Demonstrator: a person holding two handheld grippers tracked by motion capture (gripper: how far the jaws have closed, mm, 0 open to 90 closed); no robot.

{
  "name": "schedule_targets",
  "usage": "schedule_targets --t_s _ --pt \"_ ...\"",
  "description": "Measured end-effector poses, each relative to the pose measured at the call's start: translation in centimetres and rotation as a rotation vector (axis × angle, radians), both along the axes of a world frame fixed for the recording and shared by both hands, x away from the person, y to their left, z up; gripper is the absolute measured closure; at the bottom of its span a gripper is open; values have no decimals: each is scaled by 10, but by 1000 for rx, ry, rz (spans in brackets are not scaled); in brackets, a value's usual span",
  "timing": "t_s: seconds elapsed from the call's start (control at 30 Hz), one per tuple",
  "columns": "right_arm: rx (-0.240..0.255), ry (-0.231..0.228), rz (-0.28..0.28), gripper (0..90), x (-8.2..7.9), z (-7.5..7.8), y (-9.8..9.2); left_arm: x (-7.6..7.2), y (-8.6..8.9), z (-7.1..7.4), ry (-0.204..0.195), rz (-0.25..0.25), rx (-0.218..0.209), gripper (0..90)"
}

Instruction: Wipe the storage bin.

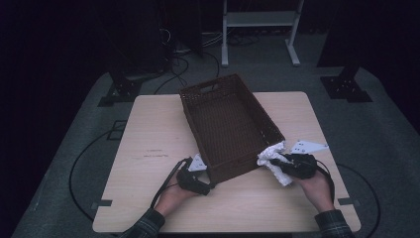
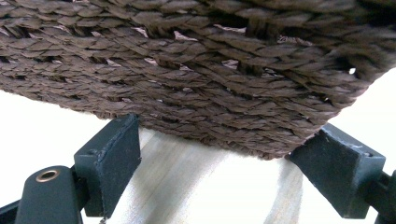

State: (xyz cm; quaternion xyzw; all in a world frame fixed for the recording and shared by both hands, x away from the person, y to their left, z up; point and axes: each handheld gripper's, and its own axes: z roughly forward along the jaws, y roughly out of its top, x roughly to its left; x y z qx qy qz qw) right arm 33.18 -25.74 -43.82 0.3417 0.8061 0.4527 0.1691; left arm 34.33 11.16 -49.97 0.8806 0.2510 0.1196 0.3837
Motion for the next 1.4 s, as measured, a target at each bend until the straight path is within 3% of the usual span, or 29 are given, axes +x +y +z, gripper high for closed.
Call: schedule_targets --t_s 0.2,0.37,0.7,1.4 --pt "65 -42 5 733 -4 13 -1 0 0 0 0 0 0 150" --pt "62 -47 10 733 -3 14 4 0 0 0 0 0 0 150" --pt "26 12 31 733 2 -1 10 0 0 0 0 0 0 150" --pt "-103 155 62 733 16 -42 24 0 0 0 -1 -2 4 150"
